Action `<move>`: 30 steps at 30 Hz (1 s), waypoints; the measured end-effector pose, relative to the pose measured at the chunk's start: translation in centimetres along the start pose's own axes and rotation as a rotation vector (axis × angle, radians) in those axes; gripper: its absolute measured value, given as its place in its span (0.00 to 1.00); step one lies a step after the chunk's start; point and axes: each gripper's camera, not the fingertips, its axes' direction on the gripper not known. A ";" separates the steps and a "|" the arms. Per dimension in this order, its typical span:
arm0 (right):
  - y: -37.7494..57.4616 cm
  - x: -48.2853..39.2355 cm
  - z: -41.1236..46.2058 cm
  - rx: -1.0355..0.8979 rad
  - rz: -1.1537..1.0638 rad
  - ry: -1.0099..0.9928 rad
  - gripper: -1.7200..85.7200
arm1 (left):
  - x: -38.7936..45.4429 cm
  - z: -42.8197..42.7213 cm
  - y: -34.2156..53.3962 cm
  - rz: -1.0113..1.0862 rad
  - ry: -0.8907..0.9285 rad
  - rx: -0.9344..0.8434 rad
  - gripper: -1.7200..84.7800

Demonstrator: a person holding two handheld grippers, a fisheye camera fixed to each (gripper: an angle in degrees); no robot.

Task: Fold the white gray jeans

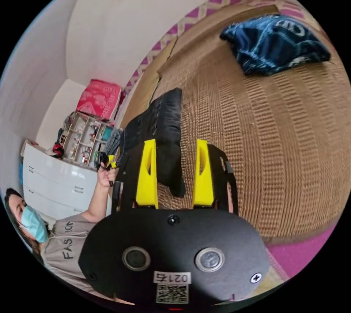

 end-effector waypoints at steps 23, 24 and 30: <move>-12.0 7.2 -3.5 -0.168 -0.127 -0.231 0.08 | 24.6 12.9 -27.5 0.220 0.026 -0.255 0.10; -12.3 7.7 -5.2 -0.135 -0.124 -0.219 0.08 | 27.7 15.7 -30.5 0.255 0.028 -0.267 0.10; -13.6 13.8 -18.1 0.230 -0.013 -0.117 0.11 | 38.9 28.6 -43.6 0.326 -0.027 -0.253 0.13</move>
